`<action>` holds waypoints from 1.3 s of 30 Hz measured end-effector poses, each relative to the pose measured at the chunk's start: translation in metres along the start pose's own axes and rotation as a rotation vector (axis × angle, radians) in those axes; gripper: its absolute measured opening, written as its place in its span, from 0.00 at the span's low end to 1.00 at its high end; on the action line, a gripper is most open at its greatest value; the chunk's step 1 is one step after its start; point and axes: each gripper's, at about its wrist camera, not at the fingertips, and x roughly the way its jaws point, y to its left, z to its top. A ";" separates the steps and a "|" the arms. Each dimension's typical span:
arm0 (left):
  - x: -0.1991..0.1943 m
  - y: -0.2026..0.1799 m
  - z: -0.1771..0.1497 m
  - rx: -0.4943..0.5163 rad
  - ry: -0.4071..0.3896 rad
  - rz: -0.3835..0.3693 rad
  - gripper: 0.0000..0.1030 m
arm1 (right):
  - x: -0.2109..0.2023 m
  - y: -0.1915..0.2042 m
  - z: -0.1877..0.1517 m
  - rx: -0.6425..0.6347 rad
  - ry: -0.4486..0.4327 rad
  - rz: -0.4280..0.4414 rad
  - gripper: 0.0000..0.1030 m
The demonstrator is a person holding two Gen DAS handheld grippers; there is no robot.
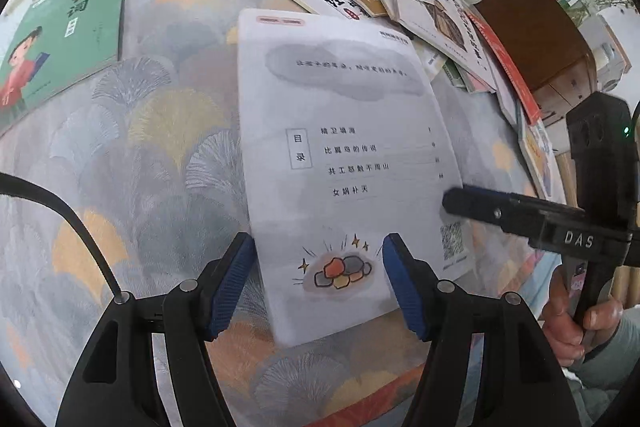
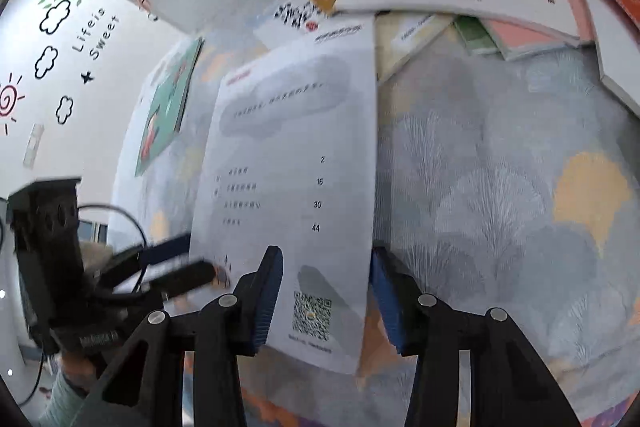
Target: Organize books
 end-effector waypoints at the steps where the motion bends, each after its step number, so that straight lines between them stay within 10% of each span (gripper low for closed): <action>1: 0.000 0.000 0.001 -0.008 -0.004 -0.001 0.62 | 0.001 0.004 0.003 -0.006 -0.006 -0.011 0.45; 14: -0.059 0.052 -0.027 -0.225 -0.142 -0.053 0.62 | -0.061 0.122 0.027 -0.217 -0.109 0.293 0.45; 24: -0.167 0.148 -0.079 -0.498 -0.371 0.112 0.62 | 0.004 0.205 0.006 -0.351 0.079 0.396 0.45; 30: -0.134 0.164 -0.062 -0.479 -0.302 0.085 0.62 | 0.046 0.200 -0.001 -0.356 0.147 0.232 0.45; 39: -0.072 0.164 -0.027 -0.338 -0.186 0.240 0.57 | 0.096 0.174 -0.002 -0.432 0.115 -0.081 0.36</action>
